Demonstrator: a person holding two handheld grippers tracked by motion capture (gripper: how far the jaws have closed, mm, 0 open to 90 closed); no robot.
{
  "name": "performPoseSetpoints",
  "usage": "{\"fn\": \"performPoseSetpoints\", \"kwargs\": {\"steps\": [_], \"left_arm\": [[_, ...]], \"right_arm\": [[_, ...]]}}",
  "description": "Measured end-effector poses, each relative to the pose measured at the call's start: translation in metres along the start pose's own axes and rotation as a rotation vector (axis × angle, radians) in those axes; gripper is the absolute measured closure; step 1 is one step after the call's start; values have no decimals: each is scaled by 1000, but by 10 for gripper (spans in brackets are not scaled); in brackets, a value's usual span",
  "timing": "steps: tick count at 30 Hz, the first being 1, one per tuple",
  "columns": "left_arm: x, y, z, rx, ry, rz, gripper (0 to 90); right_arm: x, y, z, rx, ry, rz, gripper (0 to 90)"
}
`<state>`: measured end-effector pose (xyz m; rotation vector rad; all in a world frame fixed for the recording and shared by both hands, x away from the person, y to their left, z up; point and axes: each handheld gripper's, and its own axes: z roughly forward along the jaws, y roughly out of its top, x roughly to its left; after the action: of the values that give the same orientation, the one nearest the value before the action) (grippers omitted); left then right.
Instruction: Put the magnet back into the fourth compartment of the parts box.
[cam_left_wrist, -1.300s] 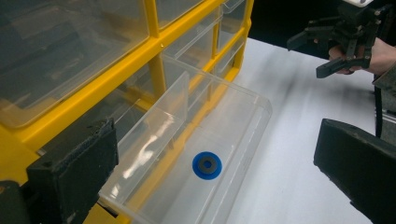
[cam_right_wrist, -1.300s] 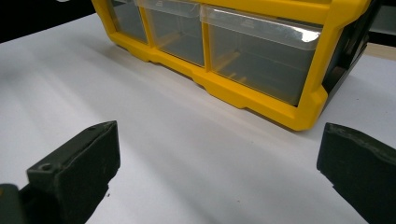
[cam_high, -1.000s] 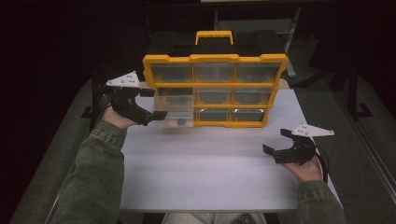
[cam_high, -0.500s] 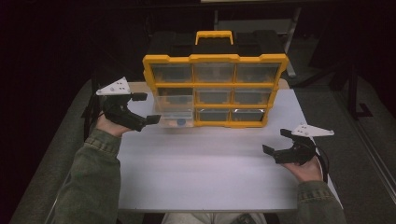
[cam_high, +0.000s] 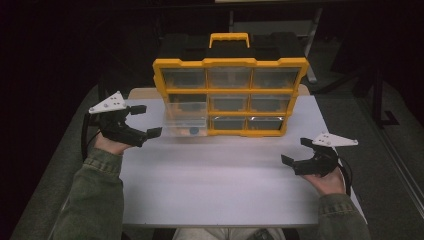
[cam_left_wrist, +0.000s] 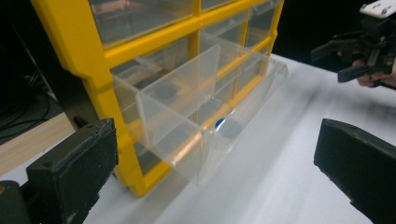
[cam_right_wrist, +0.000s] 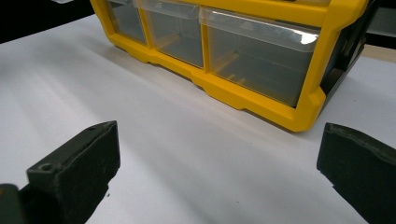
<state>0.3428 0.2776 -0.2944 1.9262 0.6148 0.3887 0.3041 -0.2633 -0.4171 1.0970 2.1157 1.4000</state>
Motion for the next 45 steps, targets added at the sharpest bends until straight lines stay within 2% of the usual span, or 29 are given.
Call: {"fn": "performPoseSetpoints", "kwargs": {"steps": [16, 21, 39, 45], "left_arm": [[1, -31, -7, -23, 34, -42, 0], [3, -39, -11, -38, 37, -68, 0], [11, -77, -15, -34, 78, -139, 0], [12, -87, -15, -43, 77, -167, 0]], "right_arm": [[1, 0, 0, -1, 7, -2, 0], [1, 0, 0, -6, 6, 0, 0], [1, 0, -3, -20, 2, 1, 0], [1, 0, -4, -25, 2, 3, 0]]}}
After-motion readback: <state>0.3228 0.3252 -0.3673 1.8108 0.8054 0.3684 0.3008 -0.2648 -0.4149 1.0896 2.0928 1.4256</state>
